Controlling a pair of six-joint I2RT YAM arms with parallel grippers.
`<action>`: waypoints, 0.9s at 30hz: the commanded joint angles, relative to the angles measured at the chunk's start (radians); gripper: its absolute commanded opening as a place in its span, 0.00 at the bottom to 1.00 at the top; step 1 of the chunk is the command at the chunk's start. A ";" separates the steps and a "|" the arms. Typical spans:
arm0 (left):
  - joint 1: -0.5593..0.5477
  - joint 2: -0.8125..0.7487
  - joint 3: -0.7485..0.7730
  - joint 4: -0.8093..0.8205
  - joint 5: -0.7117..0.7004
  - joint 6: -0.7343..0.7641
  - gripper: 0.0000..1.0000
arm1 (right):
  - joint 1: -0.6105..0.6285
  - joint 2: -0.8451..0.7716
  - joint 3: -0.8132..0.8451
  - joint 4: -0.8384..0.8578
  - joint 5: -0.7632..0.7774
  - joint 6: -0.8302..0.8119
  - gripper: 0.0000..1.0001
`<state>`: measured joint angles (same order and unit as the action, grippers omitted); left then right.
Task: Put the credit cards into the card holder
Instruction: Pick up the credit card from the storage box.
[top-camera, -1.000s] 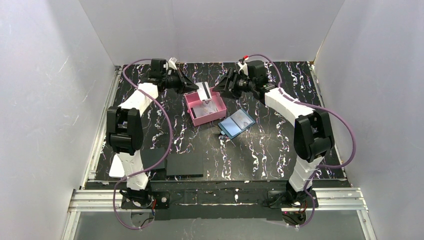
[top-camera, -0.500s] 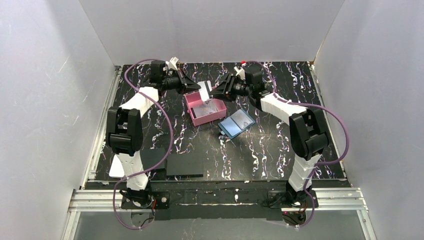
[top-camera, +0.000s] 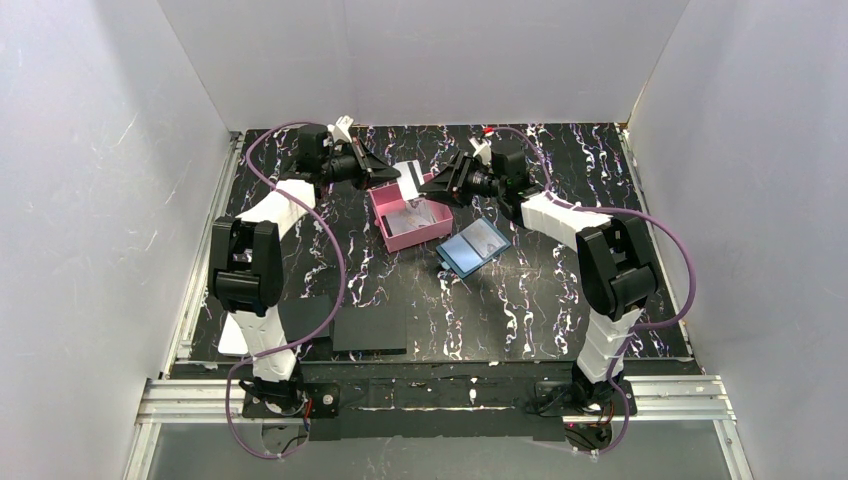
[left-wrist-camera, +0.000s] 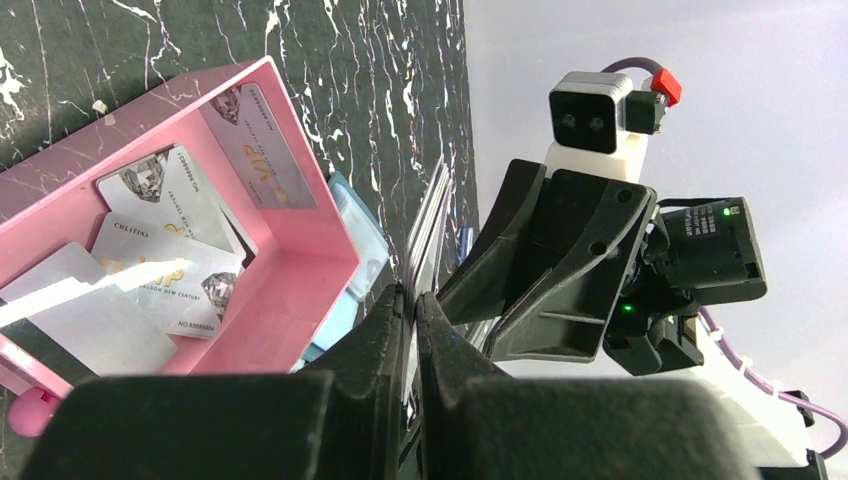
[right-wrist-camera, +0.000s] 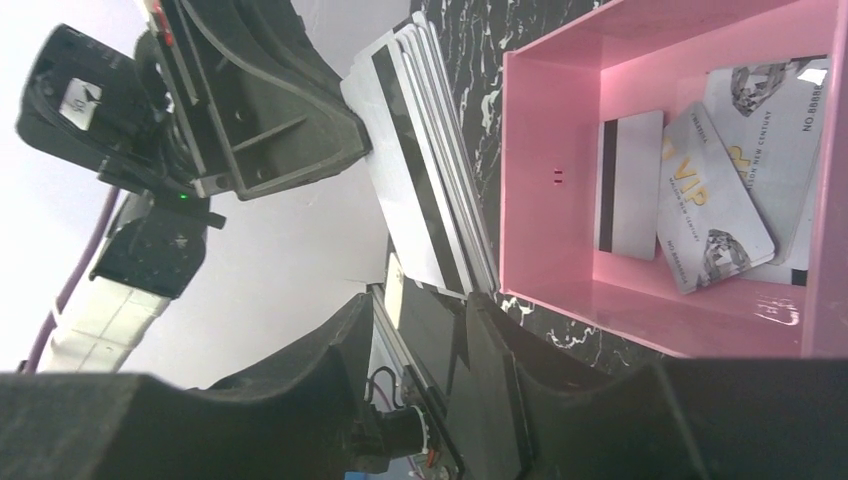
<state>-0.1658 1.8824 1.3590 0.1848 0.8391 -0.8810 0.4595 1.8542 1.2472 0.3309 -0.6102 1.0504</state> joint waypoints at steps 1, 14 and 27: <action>-0.001 -0.086 -0.026 0.037 0.063 -0.022 0.00 | 0.004 0.008 -0.025 0.163 -0.012 0.078 0.48; -0.002 -0.106 -0.054 0.103 0.052 -0.090 0.00 | 0.004 0.006 -0.085 0.210 0.006 0.122 0.53; -0.001 -0.103 -0.077 0.161 0.057 -0.140 0.00 | 0.003 0.003 -0.092 0.211 0.003 0.115 0.53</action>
<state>-0.1608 1.8572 1.2972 0.2924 0.8459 -0.9852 0.4595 1.8565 1.1610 0.5148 -0.6106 1.1755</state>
